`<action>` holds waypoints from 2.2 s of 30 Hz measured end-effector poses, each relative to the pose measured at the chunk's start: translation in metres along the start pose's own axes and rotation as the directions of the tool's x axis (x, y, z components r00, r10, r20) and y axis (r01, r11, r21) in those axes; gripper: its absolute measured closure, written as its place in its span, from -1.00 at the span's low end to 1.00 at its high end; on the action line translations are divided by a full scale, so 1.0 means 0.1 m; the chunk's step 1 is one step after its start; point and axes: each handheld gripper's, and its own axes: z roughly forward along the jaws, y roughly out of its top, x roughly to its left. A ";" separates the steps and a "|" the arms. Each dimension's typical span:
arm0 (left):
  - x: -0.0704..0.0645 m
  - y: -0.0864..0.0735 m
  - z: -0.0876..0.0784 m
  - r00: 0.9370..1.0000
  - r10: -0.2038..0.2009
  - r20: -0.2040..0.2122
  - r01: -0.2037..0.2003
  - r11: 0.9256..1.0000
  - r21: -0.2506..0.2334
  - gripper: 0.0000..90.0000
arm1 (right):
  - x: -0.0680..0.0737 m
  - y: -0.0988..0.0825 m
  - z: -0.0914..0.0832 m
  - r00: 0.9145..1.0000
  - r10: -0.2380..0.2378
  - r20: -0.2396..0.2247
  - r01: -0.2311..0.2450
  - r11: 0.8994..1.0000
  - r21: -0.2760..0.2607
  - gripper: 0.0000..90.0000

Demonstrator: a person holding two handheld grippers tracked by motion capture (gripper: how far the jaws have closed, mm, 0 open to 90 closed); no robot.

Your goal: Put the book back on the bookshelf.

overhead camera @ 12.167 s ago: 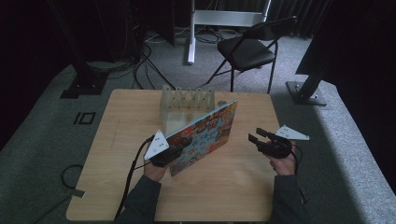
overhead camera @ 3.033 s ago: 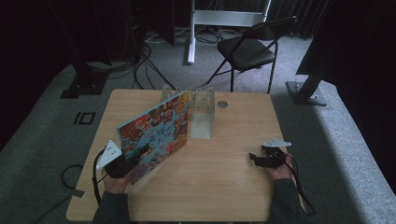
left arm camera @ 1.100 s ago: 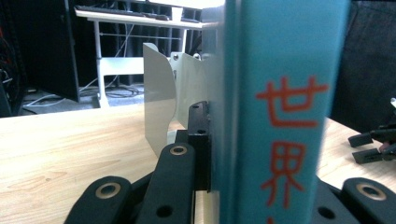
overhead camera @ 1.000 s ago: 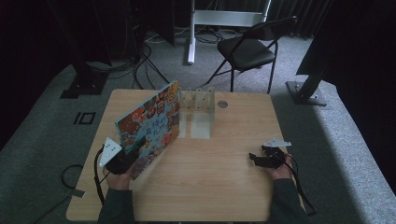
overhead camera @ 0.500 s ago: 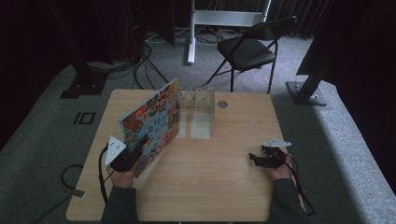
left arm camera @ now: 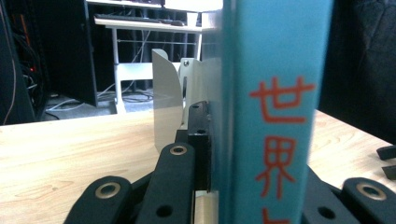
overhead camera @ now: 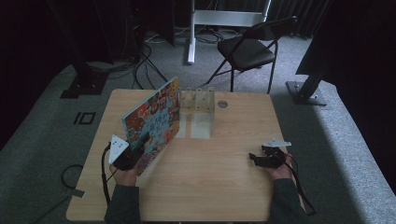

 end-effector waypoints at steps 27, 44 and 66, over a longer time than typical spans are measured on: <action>-0.03 0.00 0.09 0.997 -0.020 -0.077 0.018 0.999 -0.026 0.80 | 0.00 0.00 0.00 1.000 0.000 0.000 0.000 1.000 0.000 -0.41; -0.07 0.00 0.13 0.995 -0.017 -0.102 0.014 0.999 -0.036 0.80 | 0.00 0.00 0.00 1.000 0.000 0.000 0.000 1.000 0.000 -0.40; -0.19 0.00 0.21 0.988 -0.008 -0.155 -0.001 0.998 -0.059 0.80 | 0.00 0.00 0.00 1.000 -0.001 0.000 0.001 1.000 -0.001 -0.40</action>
